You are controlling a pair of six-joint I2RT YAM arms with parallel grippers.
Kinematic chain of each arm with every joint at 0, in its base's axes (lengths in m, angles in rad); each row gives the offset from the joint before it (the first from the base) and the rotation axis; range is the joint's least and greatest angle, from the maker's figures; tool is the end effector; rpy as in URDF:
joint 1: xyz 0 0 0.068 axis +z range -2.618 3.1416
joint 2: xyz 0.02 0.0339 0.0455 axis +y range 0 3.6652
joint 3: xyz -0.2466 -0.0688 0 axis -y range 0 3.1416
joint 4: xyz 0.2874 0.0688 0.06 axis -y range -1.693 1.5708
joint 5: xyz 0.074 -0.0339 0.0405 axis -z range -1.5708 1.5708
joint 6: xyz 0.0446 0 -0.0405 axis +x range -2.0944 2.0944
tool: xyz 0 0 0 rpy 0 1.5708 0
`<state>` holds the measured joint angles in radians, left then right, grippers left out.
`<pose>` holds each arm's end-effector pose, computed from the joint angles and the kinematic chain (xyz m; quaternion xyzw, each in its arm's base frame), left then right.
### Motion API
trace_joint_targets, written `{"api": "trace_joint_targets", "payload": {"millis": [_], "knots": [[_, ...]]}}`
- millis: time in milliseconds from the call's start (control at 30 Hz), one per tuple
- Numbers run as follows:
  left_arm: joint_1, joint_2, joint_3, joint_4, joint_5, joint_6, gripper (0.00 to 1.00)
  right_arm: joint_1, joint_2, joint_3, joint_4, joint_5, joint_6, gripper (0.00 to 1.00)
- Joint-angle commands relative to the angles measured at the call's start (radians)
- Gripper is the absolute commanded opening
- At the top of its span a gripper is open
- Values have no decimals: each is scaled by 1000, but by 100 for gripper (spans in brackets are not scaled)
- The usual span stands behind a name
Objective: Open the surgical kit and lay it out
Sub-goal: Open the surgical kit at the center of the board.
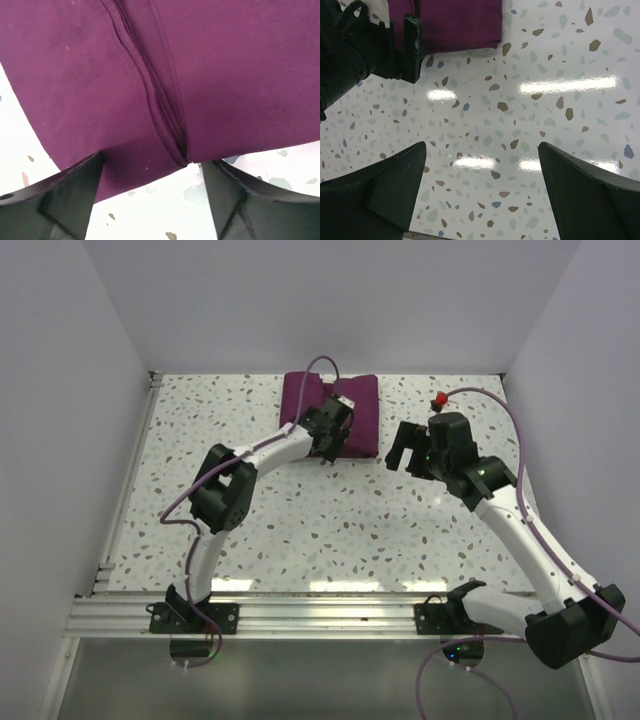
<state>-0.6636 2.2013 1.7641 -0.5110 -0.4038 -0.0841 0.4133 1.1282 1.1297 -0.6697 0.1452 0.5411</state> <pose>0.4190 -0.3054 0.1519 0.2076 0.9113 0.0681 0.3491 0.2722 0.1123 0.3236 0.0889 0.8937 0.1418 0.4164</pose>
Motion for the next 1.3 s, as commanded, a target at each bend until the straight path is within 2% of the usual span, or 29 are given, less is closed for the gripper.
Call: {"api": "trace_joint_targets", "payload": {"millis": [0,67,100,267,367,400,467,500,633,700,933,1033,1100,1267], "knots": [[-4,6,73,20,-43,23,80,2,8,16,-13,24,-10,98],[-2,18,96,19,-58,23,75,2,18,18,-8,24,-7,99],[1,20,104,14,-62,20,68,2,22,19,-7,22,-9,98],[7,17,144,5,-82,12,58,2,51,31,1,16,-10,98],[18,5,153,8,-89,14,45,1,73,38,9,5,-16,99],[27,5,155,5,-89,11,33,2,79,39,9,4,-17,98],[35,3,153,3,-79,7,19,1,88,45,9,-1,-24,98],[42,3,153,2,-73,7,8,1,97,48,9,1,-27,98],[53,6,143,0,-38,3,5,1,114,58,7,-2,-47,98],[53,9,138,0,-24,0,0,2,125,64,5,-2,-53,98],[82,-3,158,2,81,-46,0,2,148,74,5,-4,-58,98],[157,-87,123,31,95,-124,0,2,171,85,7,-12,-56,98],[269,-176,85,48,106,-213,0,1,189,100,7,-19,-58,98],[543,-382,-179,103,79,-325,0,1,295,188,5,-6,-85,98]]}}
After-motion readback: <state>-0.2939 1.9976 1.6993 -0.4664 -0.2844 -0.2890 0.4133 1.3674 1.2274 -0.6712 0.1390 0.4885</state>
